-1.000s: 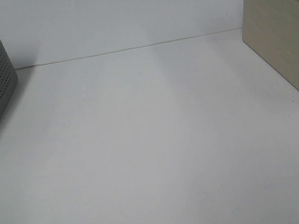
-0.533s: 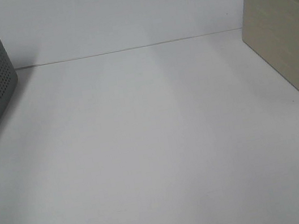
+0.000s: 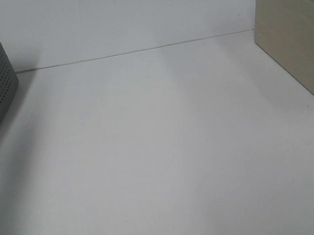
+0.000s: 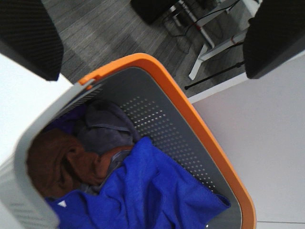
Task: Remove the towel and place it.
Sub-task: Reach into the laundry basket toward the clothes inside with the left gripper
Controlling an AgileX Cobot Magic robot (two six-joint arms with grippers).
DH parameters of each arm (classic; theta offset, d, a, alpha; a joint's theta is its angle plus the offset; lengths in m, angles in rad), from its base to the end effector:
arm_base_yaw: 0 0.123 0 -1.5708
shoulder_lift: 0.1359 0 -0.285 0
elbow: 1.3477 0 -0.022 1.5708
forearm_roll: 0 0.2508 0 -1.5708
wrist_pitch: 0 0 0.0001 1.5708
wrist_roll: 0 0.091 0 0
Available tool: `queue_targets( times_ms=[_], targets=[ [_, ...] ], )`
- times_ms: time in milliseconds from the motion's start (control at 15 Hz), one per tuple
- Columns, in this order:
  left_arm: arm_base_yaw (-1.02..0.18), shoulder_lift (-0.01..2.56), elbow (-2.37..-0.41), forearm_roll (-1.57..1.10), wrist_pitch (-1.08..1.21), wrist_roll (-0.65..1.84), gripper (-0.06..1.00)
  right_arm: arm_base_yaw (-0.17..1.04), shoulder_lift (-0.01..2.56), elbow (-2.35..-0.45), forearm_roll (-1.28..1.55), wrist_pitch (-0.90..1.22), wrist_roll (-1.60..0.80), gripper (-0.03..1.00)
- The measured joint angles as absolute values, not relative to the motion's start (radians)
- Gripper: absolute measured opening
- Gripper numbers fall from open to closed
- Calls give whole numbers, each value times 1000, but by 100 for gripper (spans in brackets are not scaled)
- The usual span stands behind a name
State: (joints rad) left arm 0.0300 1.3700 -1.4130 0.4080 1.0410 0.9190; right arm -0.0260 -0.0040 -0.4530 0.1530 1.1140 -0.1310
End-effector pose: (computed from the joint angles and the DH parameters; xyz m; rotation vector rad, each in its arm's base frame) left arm 0.2812 0.0396 0.3962 1.2206 2.3002 0.9031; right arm -0.0029 0.0125 0.2608 -0.1200 2.1280 0.0940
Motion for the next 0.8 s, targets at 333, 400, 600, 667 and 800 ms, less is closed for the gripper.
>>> queue_targets(
  times_ms=[333,400,600,667,800],
  targets=[
    [35,1729,-1615,584,902,1010,97,-26,-4,-453,153,1114,-131,75],
    [41,1789,-1645,594,862,1017,97,-26,-4,-453,153,1114,-131,75],
    [58,1935,-1700,623,811,1021,97,-26,-4,-453,153,1114,-131,75],
    [67,1984,-1717,627,792,1021,97,-26,-4,-453,153,1114,-131,75],
    [85,2069,-1749,630,764,1021,97,-26,-4,-453,153,1114,-131,75]
  ],
)
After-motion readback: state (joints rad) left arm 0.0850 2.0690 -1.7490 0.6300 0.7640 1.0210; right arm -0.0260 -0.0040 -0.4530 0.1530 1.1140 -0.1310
